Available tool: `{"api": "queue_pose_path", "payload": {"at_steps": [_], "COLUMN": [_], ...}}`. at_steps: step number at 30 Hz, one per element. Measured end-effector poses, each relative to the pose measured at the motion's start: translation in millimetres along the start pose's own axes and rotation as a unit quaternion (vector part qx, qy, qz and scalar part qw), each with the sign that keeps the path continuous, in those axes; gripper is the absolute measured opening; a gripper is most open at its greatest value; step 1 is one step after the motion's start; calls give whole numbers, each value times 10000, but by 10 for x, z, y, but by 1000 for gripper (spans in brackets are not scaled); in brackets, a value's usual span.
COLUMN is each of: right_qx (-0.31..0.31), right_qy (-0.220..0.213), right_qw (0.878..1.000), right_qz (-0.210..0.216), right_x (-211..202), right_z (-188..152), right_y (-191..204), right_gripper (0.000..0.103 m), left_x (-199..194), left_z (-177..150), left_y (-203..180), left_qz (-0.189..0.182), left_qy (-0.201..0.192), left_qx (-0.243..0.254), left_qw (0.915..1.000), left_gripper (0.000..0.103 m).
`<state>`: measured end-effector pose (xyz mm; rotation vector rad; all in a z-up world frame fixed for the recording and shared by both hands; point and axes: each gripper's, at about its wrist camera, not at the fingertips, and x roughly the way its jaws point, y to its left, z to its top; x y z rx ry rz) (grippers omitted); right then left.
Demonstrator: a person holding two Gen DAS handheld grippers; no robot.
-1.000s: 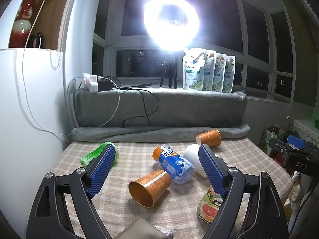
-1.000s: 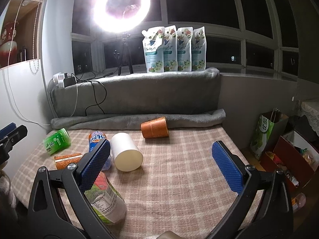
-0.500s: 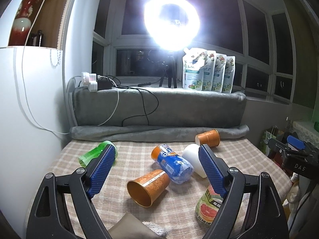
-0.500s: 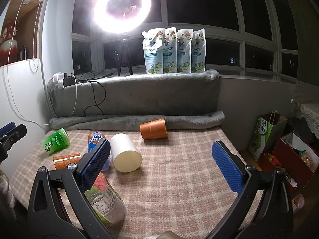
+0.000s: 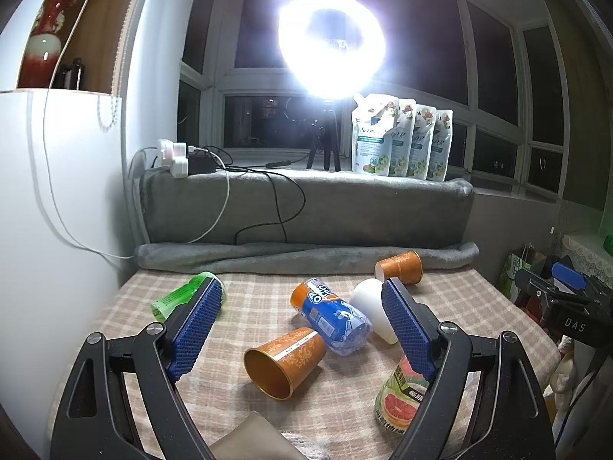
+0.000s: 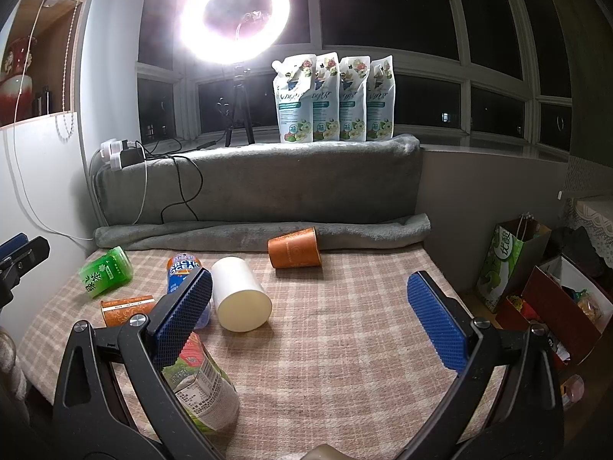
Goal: Flip cup upright
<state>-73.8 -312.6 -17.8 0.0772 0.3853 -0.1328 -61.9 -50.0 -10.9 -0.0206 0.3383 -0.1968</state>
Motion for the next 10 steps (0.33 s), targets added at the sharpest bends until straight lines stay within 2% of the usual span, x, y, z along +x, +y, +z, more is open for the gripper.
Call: {"api": "queue_pose_path", "payload": {"at_steps": [10], "right_qx": [-16], "right_qy": [15], "right_qw": [10000], "right_qz": [14], "right_x": [2], "right_z": [-1], "right_y": [2], "right_gripper": [103], "left_x": [-25], "left_z": [9], "left_y": [-20], "left_qz": [25], "left_qy": [-113], "left_qx": [78], "left_qw": [9999], "left_gripper": [85]}}
